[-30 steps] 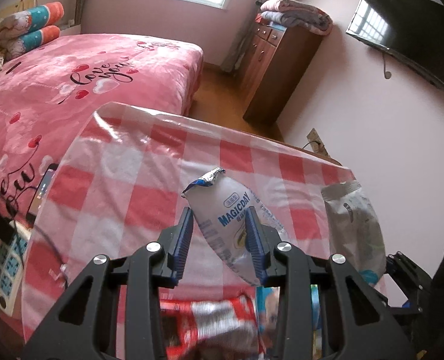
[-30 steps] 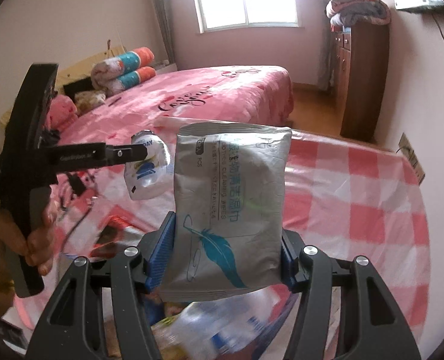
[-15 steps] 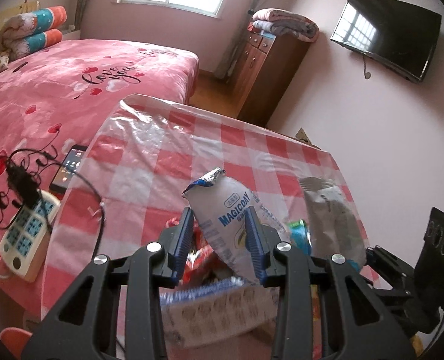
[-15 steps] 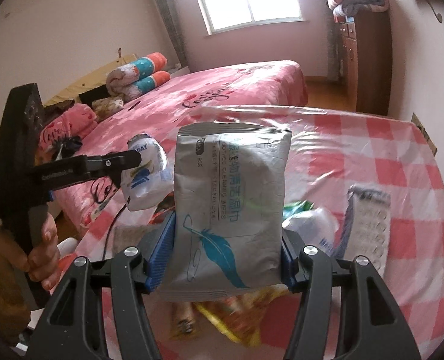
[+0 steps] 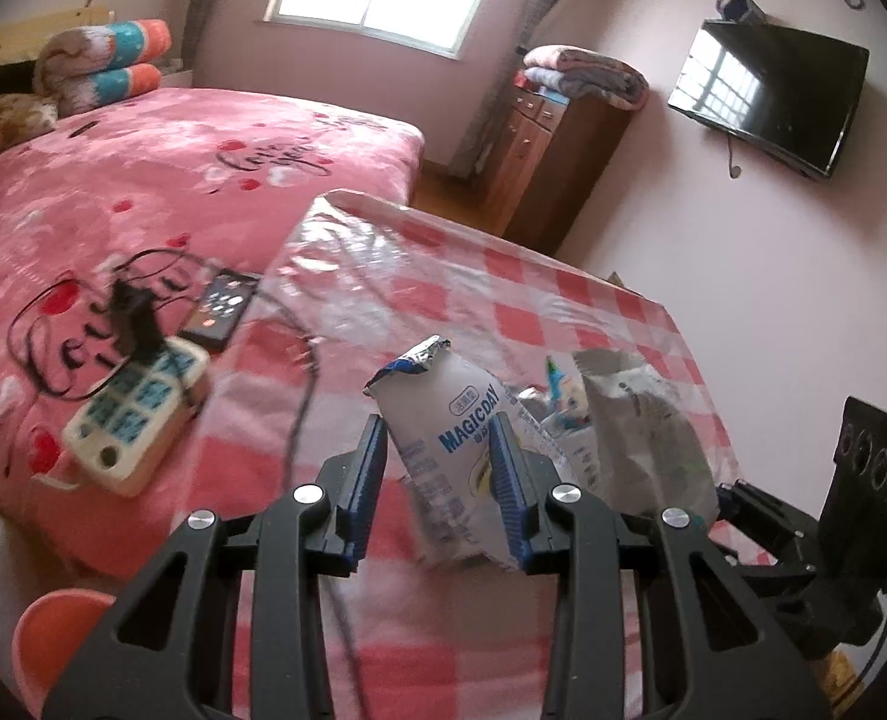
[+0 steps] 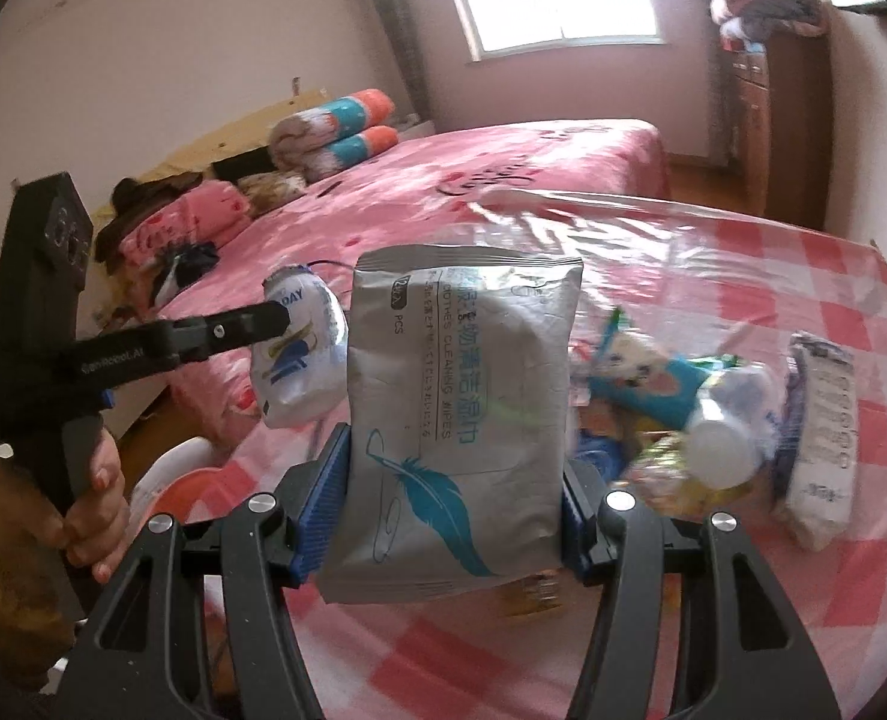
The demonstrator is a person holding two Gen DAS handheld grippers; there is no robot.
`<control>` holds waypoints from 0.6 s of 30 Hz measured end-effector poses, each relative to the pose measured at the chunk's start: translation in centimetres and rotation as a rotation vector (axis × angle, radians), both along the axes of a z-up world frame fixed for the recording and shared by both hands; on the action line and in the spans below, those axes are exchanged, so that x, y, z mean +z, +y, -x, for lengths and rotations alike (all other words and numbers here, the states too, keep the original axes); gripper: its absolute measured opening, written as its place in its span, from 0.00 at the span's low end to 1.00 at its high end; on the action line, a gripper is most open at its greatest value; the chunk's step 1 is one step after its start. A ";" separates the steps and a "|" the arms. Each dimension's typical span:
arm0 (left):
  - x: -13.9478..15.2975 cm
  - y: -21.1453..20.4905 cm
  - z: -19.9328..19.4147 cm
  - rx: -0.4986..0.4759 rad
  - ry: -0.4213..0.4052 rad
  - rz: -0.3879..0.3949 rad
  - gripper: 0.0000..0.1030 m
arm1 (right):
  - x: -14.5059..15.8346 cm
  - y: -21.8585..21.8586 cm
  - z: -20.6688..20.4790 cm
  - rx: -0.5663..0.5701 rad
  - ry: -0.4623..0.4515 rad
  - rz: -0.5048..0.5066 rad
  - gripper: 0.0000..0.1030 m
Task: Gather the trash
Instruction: 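Carry the bottle and wipes packet over the pink bucket and open both tools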
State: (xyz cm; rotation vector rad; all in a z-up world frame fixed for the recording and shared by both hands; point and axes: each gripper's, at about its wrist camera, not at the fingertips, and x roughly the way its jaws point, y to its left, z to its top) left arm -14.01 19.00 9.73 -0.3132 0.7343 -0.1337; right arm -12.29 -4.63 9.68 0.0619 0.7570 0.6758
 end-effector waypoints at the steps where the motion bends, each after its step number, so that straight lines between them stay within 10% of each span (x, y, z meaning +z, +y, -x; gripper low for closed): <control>1: -0.1 0.7 0.8 0.015 0.002 -0.004 0.36 | 0.2 0.7 0.4 0.022 -0.003 -0.005 0.58; 18: -5.7 13.4 11.6 0.311 0.145 -0.049 0.35 | -1.2 16.4 8.0 0.437 0.007 0.071 0.59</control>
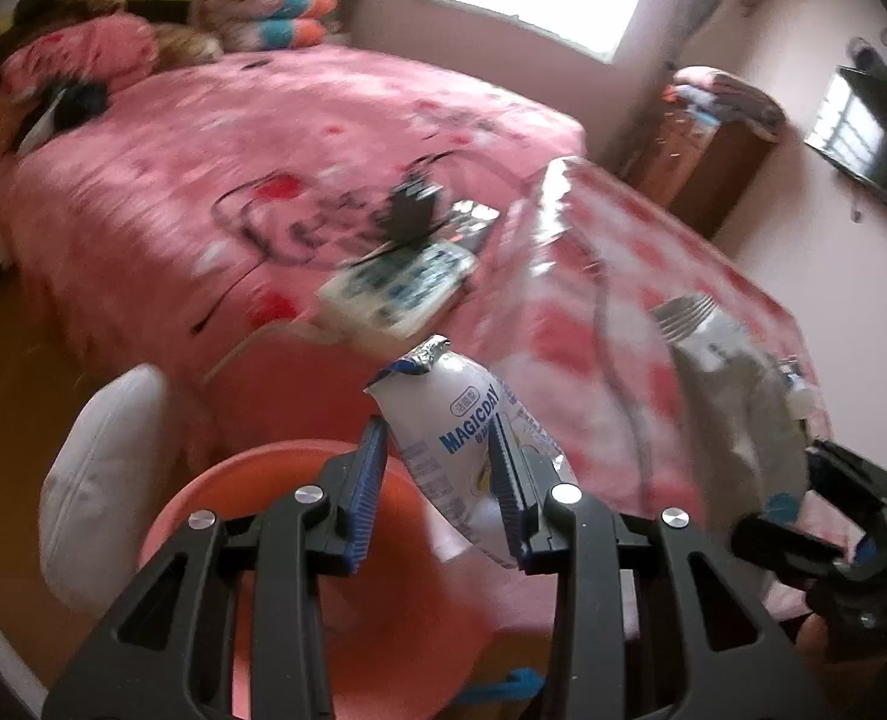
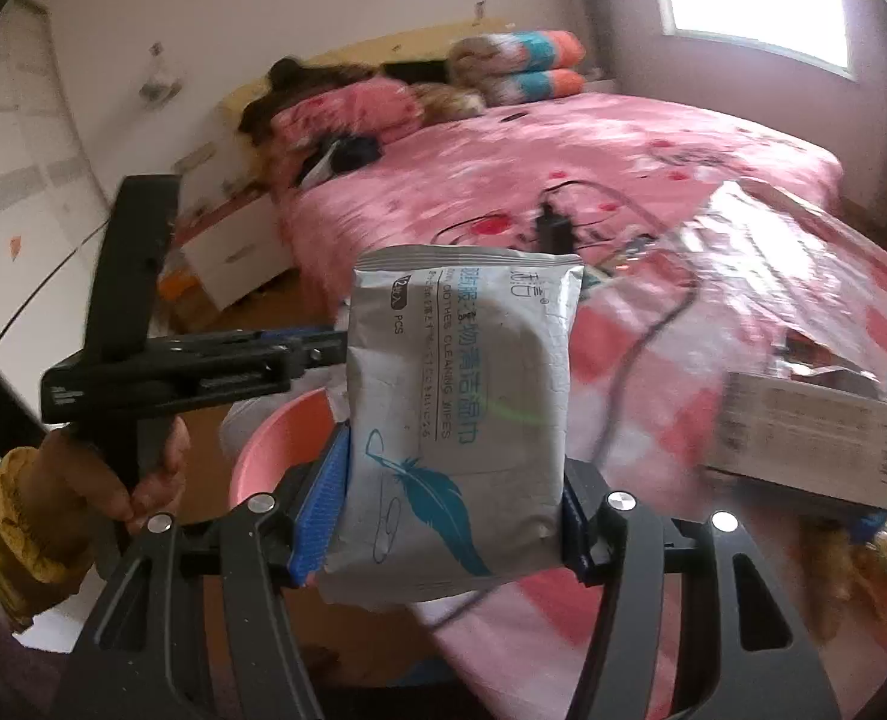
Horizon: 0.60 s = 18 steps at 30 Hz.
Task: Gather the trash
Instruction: 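Carry the bottle and wipes packet over the pink bucket and open both tools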
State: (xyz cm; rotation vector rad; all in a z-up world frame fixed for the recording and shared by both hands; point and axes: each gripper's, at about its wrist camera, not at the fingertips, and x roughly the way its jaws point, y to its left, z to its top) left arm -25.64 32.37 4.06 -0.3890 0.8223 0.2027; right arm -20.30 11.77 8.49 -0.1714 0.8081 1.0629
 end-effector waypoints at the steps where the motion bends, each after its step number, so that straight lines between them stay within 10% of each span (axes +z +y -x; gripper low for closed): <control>1: -0.7 0.7 0.6 0.021 0.013 -0.007 0.35 | -0.3 0.7 0.3 0.017 0.001 0.008 0.59; 14: -8.9 6.4 4.8 0.160 0.163 0.035 0.36 | -5.1 9.7 4.3 0.182 -0.012 0.145 0.73; 18: -10.2 7.2 5.5 0.182 0.193 0.014 0.53 | -5.7 9.0 3.5 0.164 0.034 0.126 0.82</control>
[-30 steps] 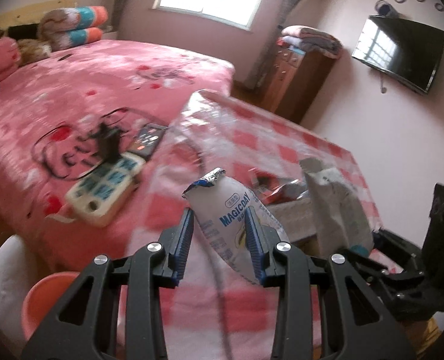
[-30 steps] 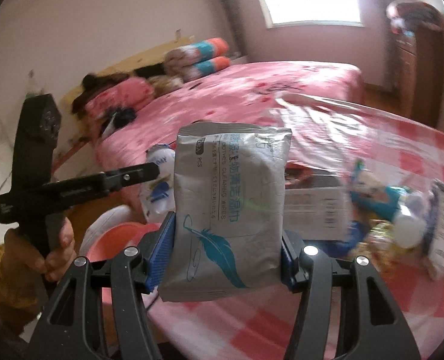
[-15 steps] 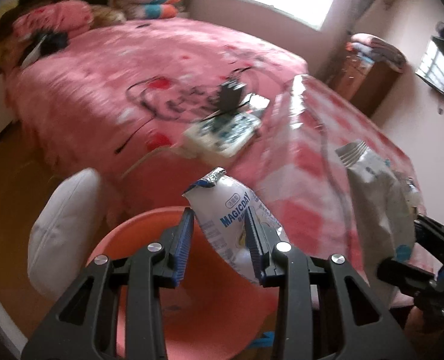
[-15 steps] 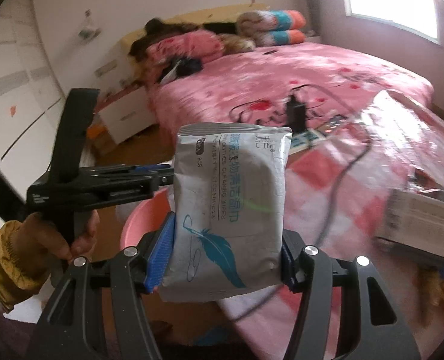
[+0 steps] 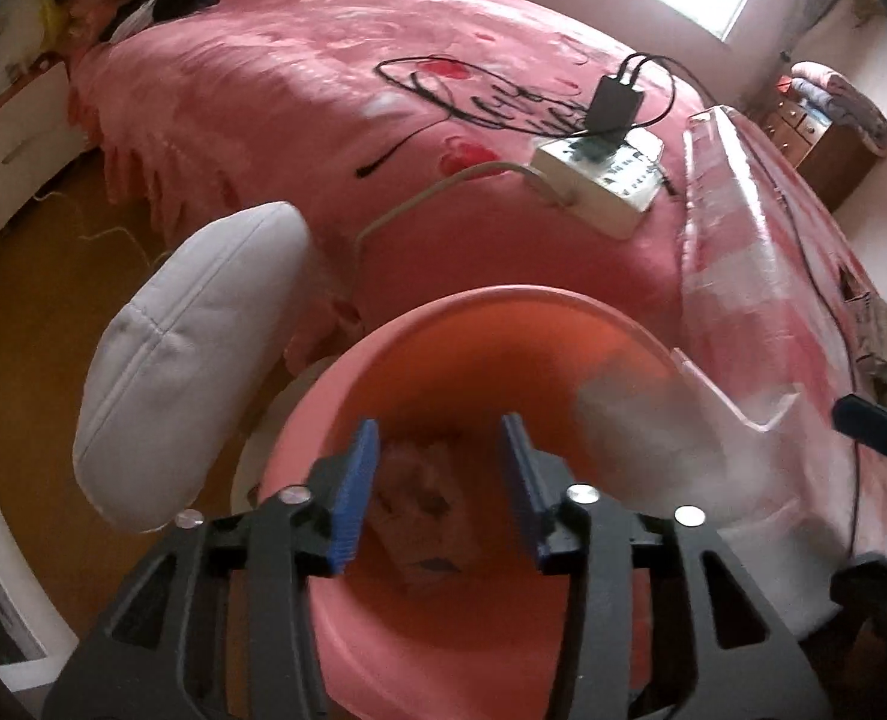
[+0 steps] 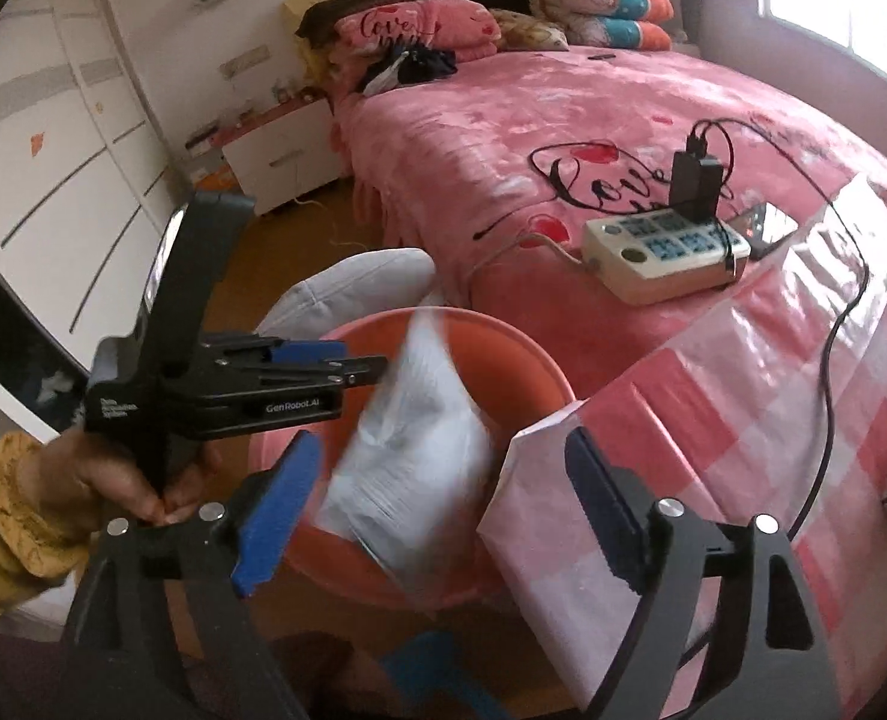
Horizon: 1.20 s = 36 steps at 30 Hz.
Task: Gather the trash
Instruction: 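Carry the bottle and wipes packet over the pink bucket and open both tools, then return to the table and grasp the white paper box with the left tool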
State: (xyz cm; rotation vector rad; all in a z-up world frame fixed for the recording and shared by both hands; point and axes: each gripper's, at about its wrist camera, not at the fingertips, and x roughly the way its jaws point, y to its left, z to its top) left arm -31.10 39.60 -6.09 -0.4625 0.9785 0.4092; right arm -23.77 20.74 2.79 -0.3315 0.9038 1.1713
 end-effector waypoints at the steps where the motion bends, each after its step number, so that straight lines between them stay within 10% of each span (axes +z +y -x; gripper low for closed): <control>1: -0.1 0.0 0.1 -0.001 0.000 -0.007 0.54 | 0.1 -0.3 -0.1 -0.009 0.003 -0.009 0.83; 14: 3.2 -2.1 -0.4 -0.036 -0.051 -0.187 0.75 | 2.2 -7.4 -2.4 -0.207 0.006 -0.166 0.89; 36: 9.7 -11.7 -5.8 -0.254 -0.196 -0.257 0.75 | 3.1 -16.9 -5.4 -0.437 -0.049 -0.302 0.89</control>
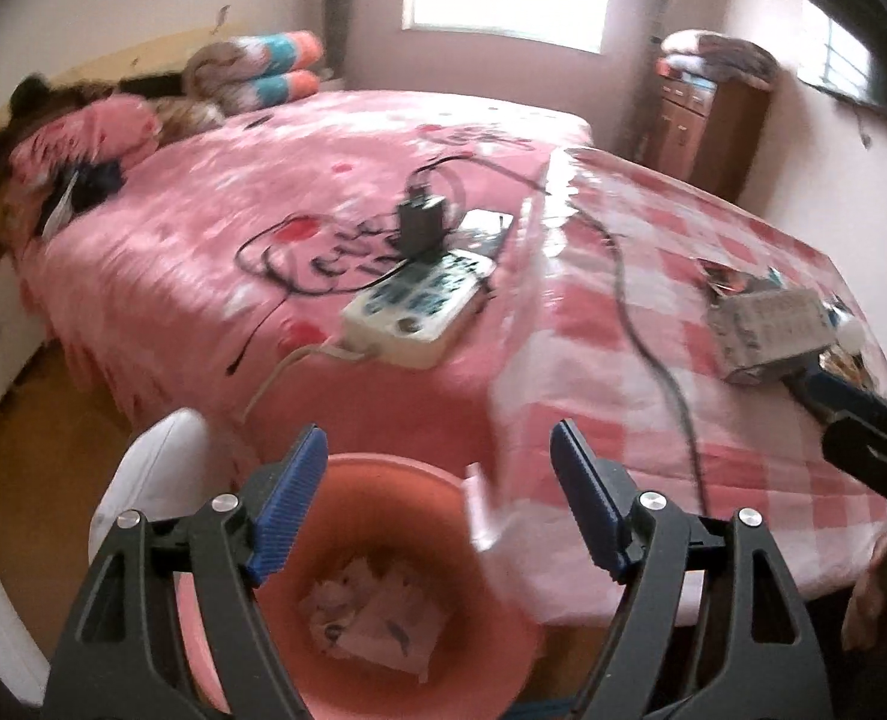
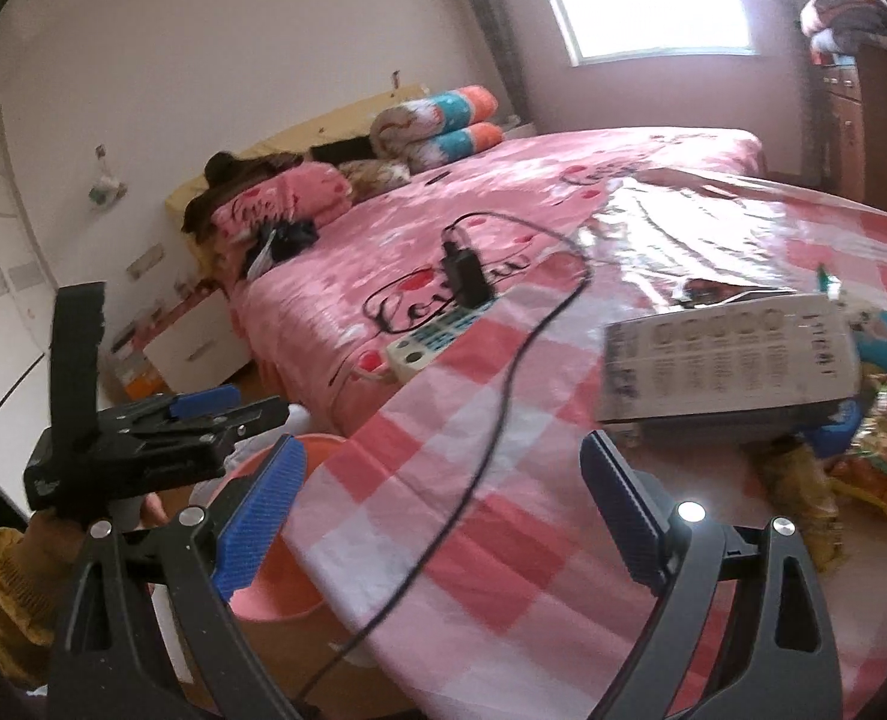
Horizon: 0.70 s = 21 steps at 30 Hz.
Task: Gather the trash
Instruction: 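Return to the table and grasp the white paper box with the left tool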
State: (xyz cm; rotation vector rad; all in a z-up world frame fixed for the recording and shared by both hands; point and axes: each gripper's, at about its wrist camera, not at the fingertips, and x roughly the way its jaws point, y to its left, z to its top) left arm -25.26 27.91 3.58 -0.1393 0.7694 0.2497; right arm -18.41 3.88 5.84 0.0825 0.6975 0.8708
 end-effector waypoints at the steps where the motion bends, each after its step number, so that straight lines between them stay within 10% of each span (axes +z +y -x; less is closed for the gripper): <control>1: 0.3 -0.7 -0.4 -0.016 0.000 -0.015 0.75 | 0.0 -0.4 -0.1 -0.014 -0.001 -0.002 0.89; 21: 1.4 -12.3 -5.7 -0.280 0.009 -0.103 0.76 | -0.2 -10.8 -3.7 -0.267 0.005 -0.084 0.89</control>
